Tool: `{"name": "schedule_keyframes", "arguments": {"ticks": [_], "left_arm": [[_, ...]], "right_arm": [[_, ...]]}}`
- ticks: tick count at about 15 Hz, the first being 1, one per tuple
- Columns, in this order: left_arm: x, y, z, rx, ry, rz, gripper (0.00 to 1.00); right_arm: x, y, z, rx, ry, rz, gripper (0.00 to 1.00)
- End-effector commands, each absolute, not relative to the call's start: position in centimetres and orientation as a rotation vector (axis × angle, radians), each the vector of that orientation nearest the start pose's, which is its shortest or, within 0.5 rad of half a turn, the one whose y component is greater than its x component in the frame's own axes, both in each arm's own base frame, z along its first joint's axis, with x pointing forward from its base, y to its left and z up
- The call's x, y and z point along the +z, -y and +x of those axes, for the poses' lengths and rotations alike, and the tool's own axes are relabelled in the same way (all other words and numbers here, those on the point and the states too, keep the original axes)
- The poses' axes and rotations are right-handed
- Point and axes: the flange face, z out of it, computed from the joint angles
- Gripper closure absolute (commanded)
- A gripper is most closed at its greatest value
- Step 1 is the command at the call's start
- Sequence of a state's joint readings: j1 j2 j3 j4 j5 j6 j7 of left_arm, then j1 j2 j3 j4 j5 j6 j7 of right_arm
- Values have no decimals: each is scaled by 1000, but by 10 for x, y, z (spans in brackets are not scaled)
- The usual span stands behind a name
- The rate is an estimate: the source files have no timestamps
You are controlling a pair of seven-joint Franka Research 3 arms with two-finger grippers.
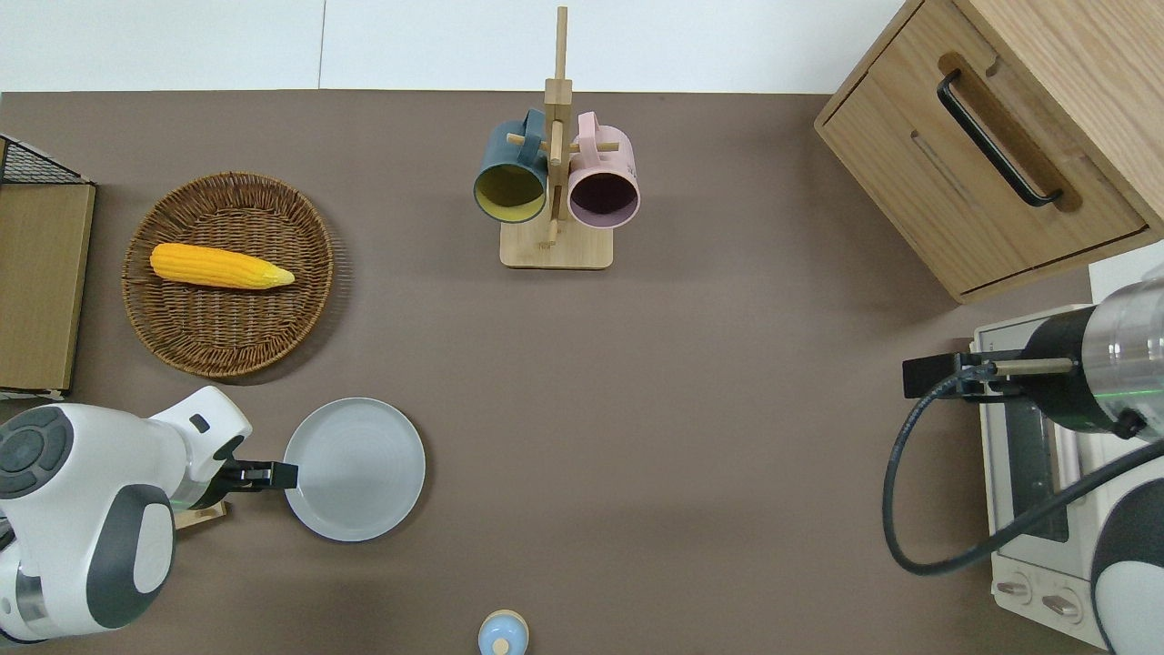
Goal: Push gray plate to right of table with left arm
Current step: 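Move the left gripper down beside the gray plate's near edge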
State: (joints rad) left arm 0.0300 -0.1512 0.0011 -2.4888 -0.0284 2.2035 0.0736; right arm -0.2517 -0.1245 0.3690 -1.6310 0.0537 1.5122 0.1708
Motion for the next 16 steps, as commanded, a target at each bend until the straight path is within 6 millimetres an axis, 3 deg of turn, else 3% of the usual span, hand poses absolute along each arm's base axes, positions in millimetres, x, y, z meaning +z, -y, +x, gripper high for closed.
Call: {"name": "schedule_keyframes", "arguments": {"ticks": [1, 7, 16], "left_arm": [[327, -9, 422, 189, -29, -3200, 90], [316, -1, 415, 231, -49, -3199, 69], [308, 10, 415, 253, -54, -3198, 143]], "right_arm": [[652, -78, 498, 12, -115, -3122, 5], [652, -78, 498, 12, -115, -3122, 5], [652, -78, 498, 12, -117, -3122, 5]]}}
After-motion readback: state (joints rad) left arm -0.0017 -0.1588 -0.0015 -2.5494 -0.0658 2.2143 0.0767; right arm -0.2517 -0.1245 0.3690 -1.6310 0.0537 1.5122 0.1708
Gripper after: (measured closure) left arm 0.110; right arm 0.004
